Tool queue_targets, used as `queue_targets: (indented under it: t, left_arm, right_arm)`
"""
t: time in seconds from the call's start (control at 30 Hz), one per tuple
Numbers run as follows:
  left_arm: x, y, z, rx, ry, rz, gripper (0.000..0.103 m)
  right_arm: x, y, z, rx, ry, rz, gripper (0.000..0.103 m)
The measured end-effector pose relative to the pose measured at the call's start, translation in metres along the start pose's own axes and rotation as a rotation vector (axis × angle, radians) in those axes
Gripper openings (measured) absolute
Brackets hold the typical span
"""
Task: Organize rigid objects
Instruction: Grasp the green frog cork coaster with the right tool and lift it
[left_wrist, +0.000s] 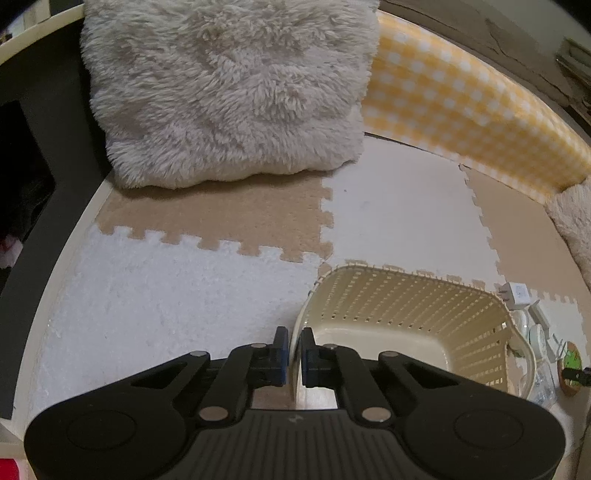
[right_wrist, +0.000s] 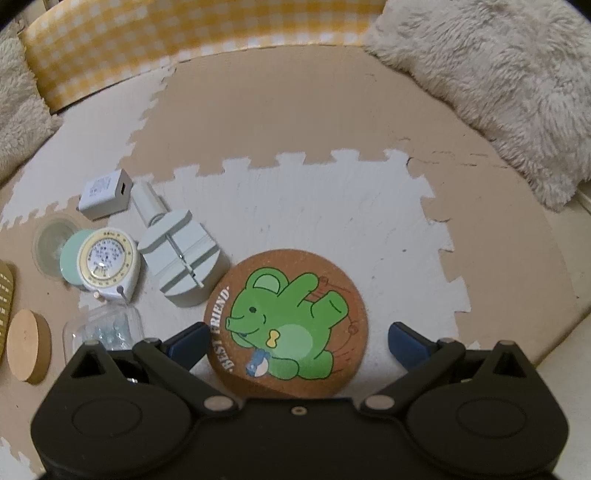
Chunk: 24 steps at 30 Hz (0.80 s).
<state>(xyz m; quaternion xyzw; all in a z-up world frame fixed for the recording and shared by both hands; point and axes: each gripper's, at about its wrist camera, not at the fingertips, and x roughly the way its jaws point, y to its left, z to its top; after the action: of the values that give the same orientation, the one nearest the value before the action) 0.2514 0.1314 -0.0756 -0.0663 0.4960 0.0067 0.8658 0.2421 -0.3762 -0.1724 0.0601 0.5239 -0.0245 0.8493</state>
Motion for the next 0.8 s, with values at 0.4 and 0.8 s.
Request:
queue_targets:
  t: [0.4,0.8]
  left_arm:
    - [-0.001,-0.001,0.0,0.02,-0.003,0.007,0.007]
    - [-0.001,-0.001,0.001,0.014,-0.002,0.002,0.007]
  right_arm:
    - [0.007,0.004,0.008,-0.01,0.017,0.008,0.103]
    - [0.007,0.017,0.011,-0.054,0.07,-0.054,0.1]
